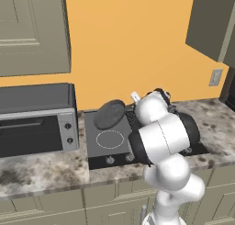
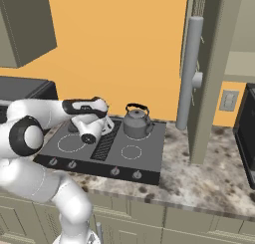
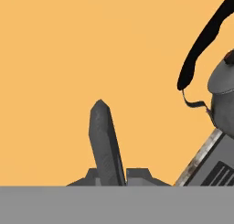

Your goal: Pick the pan from the cabinet and place it on the stove. Then turn on the stove burner for the pan.

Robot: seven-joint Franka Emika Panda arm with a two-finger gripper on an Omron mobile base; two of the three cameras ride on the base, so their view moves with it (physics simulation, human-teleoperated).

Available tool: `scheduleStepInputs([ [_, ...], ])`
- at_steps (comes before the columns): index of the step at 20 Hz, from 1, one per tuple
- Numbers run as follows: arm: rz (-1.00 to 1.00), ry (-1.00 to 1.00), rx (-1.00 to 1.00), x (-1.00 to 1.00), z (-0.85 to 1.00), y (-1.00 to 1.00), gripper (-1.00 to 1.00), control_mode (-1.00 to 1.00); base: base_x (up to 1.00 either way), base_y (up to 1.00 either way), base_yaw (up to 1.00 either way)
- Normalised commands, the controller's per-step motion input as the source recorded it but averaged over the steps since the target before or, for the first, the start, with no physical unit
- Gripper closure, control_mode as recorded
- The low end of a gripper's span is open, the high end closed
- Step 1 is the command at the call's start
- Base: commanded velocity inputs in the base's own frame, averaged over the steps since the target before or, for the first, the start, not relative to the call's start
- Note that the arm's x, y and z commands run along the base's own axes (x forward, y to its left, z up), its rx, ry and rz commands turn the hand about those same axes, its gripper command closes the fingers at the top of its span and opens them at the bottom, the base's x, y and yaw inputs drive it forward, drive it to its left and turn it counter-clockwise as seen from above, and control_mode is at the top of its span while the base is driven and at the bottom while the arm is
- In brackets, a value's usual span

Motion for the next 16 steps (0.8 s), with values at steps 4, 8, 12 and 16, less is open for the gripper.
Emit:
scheduleStepInputs([
  [4,-0.11,0.0,0.0,0.36,-0.53,0.29,1.0,-1.0,0.0,0.0,0.0],
  [8,-0.17,0.0,0.0,0.4,-0.55,0.55,1.0,-1.0,0.0,0.0,0.0],
  [12,-0.15,0.0,0.0,0.22,-0.53,0.5,1.0,-1.0,0.0,0.0,0.0],
  [16,-0.15,0.0,0.0,0.04,-0.52,0.63,1.0,-1.0,0.0,0.0,0.0],
])
